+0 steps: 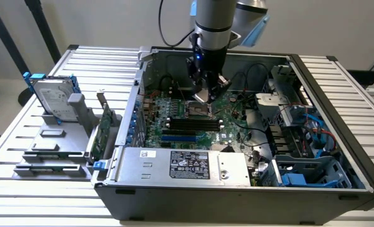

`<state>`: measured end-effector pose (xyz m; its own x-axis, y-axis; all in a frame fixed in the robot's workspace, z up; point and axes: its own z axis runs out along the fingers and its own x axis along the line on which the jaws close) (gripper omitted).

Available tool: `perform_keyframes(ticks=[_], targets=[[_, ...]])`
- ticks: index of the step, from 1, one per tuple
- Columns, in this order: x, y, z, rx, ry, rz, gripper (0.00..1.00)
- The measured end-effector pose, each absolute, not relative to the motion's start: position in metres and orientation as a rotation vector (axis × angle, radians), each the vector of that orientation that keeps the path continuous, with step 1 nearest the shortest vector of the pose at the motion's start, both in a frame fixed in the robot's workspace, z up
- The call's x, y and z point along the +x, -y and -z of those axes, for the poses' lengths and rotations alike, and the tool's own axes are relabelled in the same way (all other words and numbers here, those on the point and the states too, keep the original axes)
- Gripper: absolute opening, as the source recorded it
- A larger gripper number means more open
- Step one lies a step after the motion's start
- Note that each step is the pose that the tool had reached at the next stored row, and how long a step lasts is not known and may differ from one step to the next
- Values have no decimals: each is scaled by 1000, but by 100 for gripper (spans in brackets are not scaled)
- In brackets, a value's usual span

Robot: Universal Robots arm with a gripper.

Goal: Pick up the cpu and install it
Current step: 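Place the cpu into insertion slot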

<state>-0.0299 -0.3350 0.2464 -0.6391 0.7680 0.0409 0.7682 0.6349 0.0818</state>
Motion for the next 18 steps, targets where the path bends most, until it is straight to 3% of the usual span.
perform_keyframes(ticks=[18], targets=[[-30, 335, -235, -1710, 2601, 111, 55]])
